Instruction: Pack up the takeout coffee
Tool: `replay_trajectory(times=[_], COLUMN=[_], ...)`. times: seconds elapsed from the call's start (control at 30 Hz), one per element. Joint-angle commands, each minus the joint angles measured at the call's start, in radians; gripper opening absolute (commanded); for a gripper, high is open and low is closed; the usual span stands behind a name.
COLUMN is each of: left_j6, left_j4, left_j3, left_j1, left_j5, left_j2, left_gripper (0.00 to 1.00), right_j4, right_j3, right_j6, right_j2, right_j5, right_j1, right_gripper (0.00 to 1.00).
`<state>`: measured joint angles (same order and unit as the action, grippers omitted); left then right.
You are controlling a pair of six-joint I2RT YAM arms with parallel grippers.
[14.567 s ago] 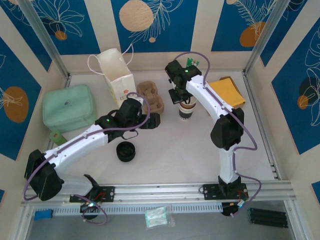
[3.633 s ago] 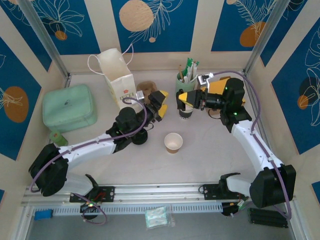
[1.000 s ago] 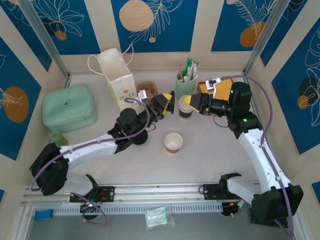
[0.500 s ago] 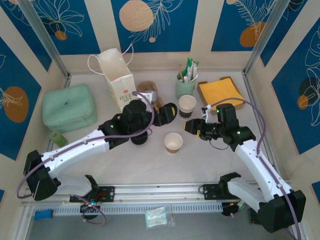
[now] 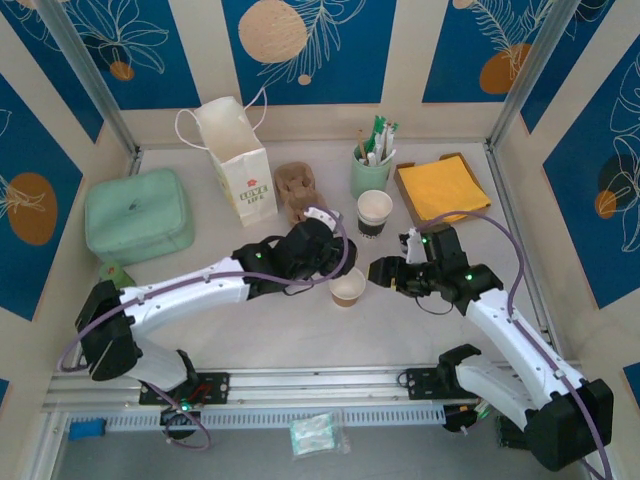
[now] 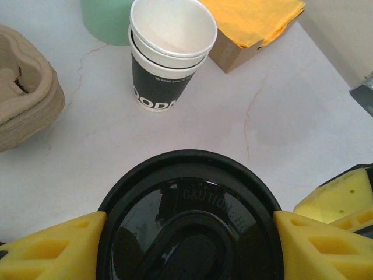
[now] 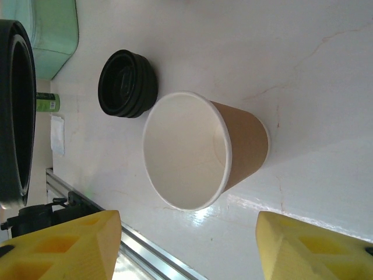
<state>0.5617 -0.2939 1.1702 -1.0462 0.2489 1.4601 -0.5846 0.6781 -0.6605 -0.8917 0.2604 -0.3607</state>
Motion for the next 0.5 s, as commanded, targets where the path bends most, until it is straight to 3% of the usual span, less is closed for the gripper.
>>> replay_trajectory(times=[0.0,0.47], left_j6=[-0.029,-0.022], left_j4=[-0.034,-0.082], left_j3=[0.036,0.079], left_j1=[-0.021,-0.092], left_j5=[0.037,0.075], left_j2=[0.031,0.151], left_gripper=[0.63,0.63], right_j4=[0.010,-0.018], right_j3=[-0.025,-0.066], right_j6=[0.015,0.030], right_j2=[0.013,0.036], right_j5=[-0.003,-0.024], right_j1=[-0.006,0.048], right_gripper=[0.63,0.63])
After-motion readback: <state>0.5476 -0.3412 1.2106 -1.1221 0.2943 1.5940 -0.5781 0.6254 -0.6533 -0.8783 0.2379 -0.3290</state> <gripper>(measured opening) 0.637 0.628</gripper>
